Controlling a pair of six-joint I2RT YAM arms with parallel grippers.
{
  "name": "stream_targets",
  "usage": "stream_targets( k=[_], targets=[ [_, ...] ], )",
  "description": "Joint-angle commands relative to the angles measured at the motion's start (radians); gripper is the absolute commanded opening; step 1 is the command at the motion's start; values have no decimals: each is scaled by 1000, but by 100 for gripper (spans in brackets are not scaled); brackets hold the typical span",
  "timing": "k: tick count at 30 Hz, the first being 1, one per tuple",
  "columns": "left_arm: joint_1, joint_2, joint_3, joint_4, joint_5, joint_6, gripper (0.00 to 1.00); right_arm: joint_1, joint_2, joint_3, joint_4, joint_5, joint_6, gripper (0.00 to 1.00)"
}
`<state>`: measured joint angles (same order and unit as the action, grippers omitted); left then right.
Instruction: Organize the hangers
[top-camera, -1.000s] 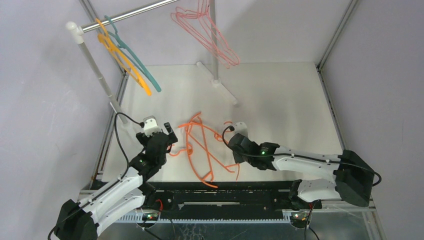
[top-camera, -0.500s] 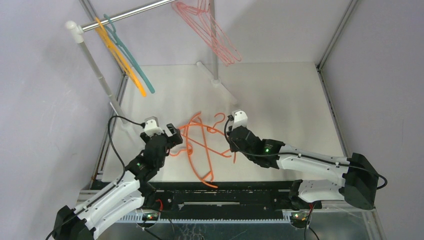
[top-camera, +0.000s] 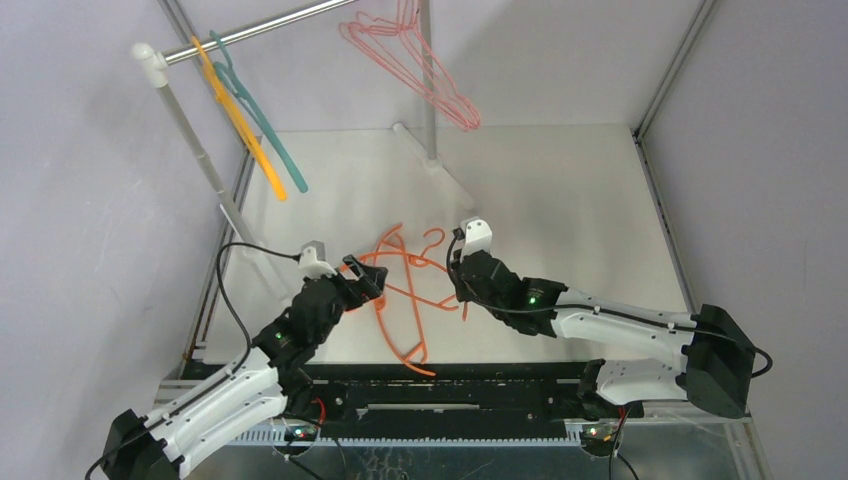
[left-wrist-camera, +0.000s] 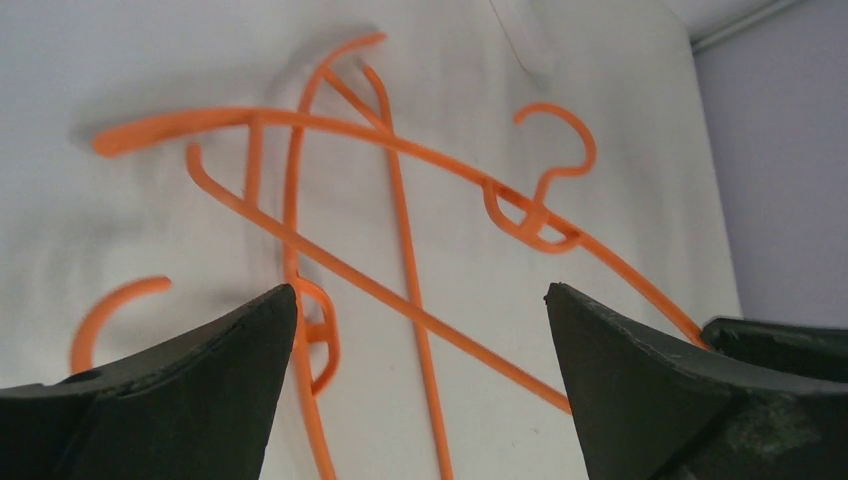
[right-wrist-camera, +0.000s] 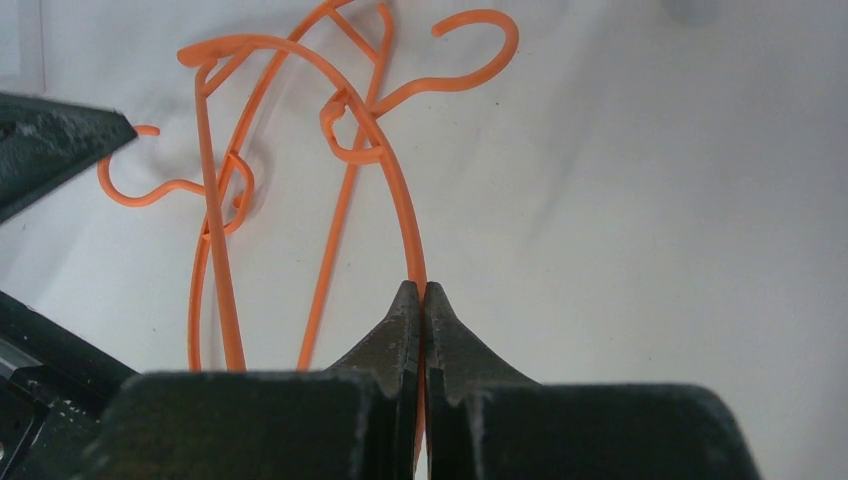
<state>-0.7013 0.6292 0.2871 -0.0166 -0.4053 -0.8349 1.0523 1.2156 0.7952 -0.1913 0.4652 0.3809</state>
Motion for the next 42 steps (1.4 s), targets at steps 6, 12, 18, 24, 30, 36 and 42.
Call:
stream_targets(
  k=[6, 12, 18, 24, 30, 36, 42],
  targets=[
    [-26, -159, -46, -41, 126, -198, 98, -48, 24, 48, 115, -9, -47, 0],
    [-27, -212, -51, -68, 183, -285, 98, -71, 43, 48, 154, -31, -61, 0],
    [-38, -165, -90, 31, 270, -372, 98, -77, 66, 73, 168, -42, -73, 0],
    [-69, -101, -98, 114, 288, -413, 98, -84, 103, 115, 185, -56, -92, 0],
    [-104, -34, -95, 167, 262, -425, 97, -83, 134, 144, 168, -76, -91, 0],
    [-109, 4, -69, 102, 206, -418, 97, -96, 155, 140, 91, -75, -94, 49],
    [-110, 31, -37, 56, 180, -399, 97, -162, 184, 125, 27, -254, -90, 60]
  ],
)
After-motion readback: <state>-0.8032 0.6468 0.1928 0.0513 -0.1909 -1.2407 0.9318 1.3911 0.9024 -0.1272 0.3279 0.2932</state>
